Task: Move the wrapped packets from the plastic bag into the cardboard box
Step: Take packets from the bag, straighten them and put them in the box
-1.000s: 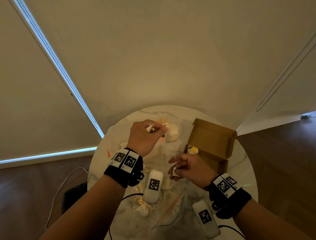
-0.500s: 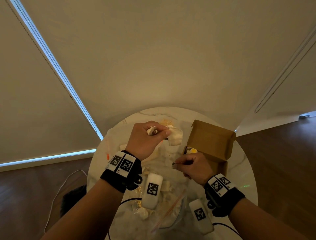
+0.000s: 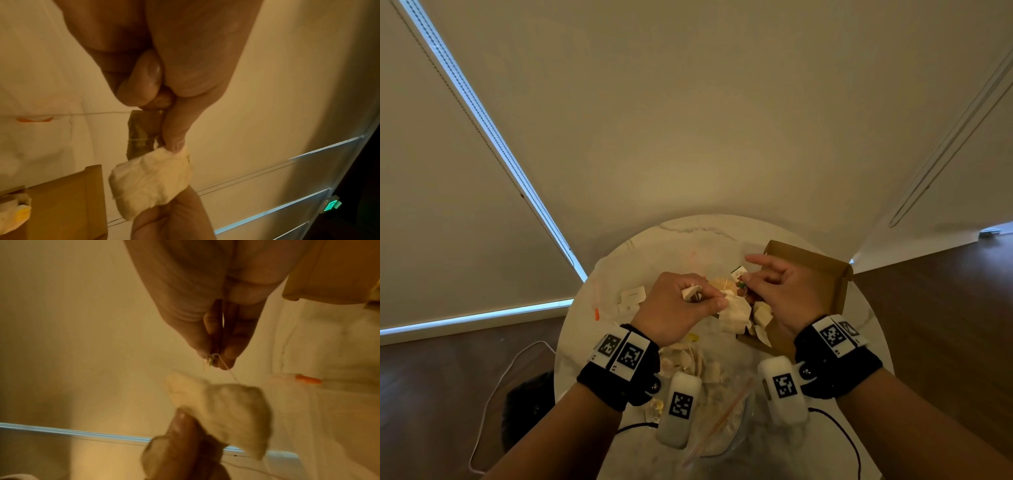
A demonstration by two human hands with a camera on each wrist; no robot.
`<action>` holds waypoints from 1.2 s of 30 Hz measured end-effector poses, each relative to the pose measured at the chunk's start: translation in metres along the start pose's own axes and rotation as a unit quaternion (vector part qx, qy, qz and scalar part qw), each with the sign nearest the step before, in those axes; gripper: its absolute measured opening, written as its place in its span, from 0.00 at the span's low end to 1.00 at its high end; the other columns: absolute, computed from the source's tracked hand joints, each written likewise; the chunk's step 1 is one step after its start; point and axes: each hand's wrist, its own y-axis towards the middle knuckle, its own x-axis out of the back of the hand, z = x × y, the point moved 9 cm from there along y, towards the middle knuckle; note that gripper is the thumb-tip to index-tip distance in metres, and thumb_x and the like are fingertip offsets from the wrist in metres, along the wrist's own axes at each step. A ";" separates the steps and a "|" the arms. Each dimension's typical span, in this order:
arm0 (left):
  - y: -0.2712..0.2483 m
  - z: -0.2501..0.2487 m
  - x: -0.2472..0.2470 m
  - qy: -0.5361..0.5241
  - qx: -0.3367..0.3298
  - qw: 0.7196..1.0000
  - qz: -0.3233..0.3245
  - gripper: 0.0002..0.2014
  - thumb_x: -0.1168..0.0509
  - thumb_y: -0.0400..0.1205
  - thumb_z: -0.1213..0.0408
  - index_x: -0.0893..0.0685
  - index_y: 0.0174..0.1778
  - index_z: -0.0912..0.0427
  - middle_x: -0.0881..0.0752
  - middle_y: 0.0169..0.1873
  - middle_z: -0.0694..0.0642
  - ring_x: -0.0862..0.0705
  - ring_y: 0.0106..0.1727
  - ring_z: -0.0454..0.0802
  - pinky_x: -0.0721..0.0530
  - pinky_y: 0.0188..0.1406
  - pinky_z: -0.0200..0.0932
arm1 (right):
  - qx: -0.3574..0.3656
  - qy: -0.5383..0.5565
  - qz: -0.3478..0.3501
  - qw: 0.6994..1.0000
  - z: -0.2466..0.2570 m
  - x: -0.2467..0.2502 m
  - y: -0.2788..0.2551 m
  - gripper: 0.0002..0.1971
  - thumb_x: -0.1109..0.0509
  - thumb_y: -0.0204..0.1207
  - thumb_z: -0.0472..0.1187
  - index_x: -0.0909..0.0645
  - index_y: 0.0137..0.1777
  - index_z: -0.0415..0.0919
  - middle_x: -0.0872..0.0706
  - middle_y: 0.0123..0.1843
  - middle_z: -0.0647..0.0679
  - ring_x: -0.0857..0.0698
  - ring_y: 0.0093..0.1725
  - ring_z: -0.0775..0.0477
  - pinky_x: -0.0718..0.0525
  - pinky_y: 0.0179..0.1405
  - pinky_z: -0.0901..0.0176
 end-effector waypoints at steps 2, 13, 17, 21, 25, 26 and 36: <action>0.000 0.002 -0.002 0.002 0.007 1.000 0.001 0.02 0.22 0.74 0.69 0.08 0.36 0.62 0.10 0.34 0.54 0.12 0.38 0.50 0.16 0.42 0.39 | 0.014 -0.006 0.006 1.000 0.009 -0.001 -0.003 0.07 0.26 0.74 0.29 0.13 0.48 0.40 0.08 0.35 0.44 0.10 0.35 0.49 0.12 0.35 0.62; 0.001 0.015 -0.001 0.036 0.069 0.997 -0.017 0.03 0.22 0.73 0.64 0.08 0.36 0.58 0.09 0.32 0.53 0.11 0.37 0.50 0.13 0.43 0.46 | 0.101 -0.121 0.095 0.983 0.040 -0.016 -0.021 0.03 0.25 0.74 0.33 0.10 0.44 0.38 0.10 0.34 0.42 0.15 0.31 0.55 0.19 0.31 0.70; 0.004 0.009 -0.001 0.034 0.059 0.998 -0.018 0.03 0.23 0.74 0.64 0.08 0.35 0.56 0.09 0.32 0.52 0.11 0.37 0.50 0.14 0.43 0.45 | 0.142 -0.137 0.120 0.973 0.052 -0.019 -0.028 0.03 0.24 0.73 0.35 0.10 0.43 0.37 0.10 0.34 0.43 0.14 0.30 0.48 0.16 0.32 0.65; 0.006 0.005 0.001 0.018 0.050 0.998 -0.022 0.03 0.23 0.74 0.68 0.08 0.35 0.61 0.09 0.32 0.53 0.13 0.35 0.42 0.19 0.38 0.33 | 0.163 -0.157 0.156 0.962 0.045 -0.021 -0.037 0.10 0.23 0.71 0.31 0.13 0.51 0.42 0.13 0.33 0.44 0.15 0.32 0.46 0.14 0.37 0.59; 0.006 0.004 0.002 0.007 0.052 0.998 -0.025 0.03 0.23 0.74 0.67 0.08 0.35 0.61 0.10 0.31 0.49 0.13 0.35 0.39 0.20 0.39 0.29 | 0.149 -0.245 0.133 0.949 0.024 -0.014 -0.033 0.16 0.22 0.72 0.36 0.17 0.55 0.55 0.13 0.33 0.56 0.16 0.33 0.54 0.14 0.38 0.57; 0.007 0.003 0.001 0.011 0.050 0.998 -0.024 0.03 0.22 0.74 0.67 0.08 0.35 0.60 0.10 0.31 0.48 0.13 0.36 0.38 0.20 0.39 0.29 | 0.148 -0.259 0.124 0.946 0.022 -0.013 -0.031 0.14 0.22 0.72 0.37 0.16 0.53 0.55 0.13 0.33 0.56 0.15 0.33 0.54 0.14 0.37 0.57; 0.010 -0.001 -0.001 0.068 0.017 0.998 -0.005 0.02 0.22 0.73 0.66 0.08 0.36 0.56 0.11 0.33 0.44 0.14 0.37 0.40 0.20 0.39 0.31 | 0.157 -0.312 0.105 0.931 0.025 -0.008 -0.025 0.06 0.24 0.73 0.35 0.10 0.46 0.47 0.16 0.41 0.52 0.19 0.38 0.54 0.21 0.35 0.65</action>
